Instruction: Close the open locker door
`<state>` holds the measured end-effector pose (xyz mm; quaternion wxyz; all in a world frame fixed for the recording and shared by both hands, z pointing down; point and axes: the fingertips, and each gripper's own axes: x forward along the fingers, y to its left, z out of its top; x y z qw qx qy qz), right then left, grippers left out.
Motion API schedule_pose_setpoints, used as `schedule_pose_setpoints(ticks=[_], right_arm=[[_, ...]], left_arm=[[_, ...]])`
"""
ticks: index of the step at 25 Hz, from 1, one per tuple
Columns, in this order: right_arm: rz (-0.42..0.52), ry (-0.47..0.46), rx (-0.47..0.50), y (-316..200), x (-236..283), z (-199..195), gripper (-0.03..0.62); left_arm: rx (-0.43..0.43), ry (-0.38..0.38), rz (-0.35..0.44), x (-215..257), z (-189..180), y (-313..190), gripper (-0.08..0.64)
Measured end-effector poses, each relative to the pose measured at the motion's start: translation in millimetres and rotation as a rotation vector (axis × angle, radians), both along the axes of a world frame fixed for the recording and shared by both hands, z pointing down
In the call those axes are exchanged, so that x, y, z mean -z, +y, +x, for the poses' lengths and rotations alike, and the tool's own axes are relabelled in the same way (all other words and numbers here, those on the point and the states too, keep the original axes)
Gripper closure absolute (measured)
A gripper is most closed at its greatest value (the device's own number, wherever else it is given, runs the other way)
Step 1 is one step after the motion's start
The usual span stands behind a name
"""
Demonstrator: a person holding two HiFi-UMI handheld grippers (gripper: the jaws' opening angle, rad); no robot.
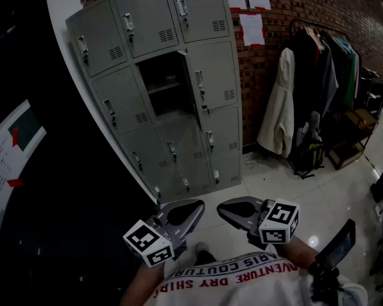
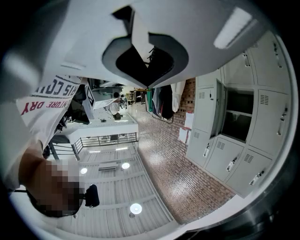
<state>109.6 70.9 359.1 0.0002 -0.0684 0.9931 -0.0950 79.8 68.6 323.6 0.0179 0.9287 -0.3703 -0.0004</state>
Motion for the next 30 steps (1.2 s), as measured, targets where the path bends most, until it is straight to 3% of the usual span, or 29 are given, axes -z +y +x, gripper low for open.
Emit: schedule_pose_setpoints(ticks=[6,12,17,22,26,30], right_arm=[[-0.024,0.013,0.004,-49.7,-13.2,-38.8,0.597],[-0.059,0.03,-0.006,-129.9,-30.5,-94.8,0.597],[-0.105,0.045,-0.013,-210.3,-35.8,-157.8,0.597],[-0.071,0.039,-0.024,-280.0,-9.9,-210.2,0.597],[-0.049,0.04,-0.032,-313.2,2.7,-236.6,0.597],[-0.045,0.071,-0.03,-326.0,-2.7,-237.9,0.597]], left_arm=[[0.015,0.021,-0.031,-12.6,-40.6,-50.7,0.557],[-0.011,0.051,-0.07,-32.5,-94.1,-140.0,0.557],[-0.007,0.084,-0.121,-42.3,-161.1,-224.8,0.557],[-0.005,0.085,-0.096,-17.9,-216.6,-296.9,0.557],[-0.025,0.073,-0.078,-4.1,-238.0,-331.0,0.557],[-0.041,0.083,-0.085,-5.1,-235.2,-343.2,0.557]])
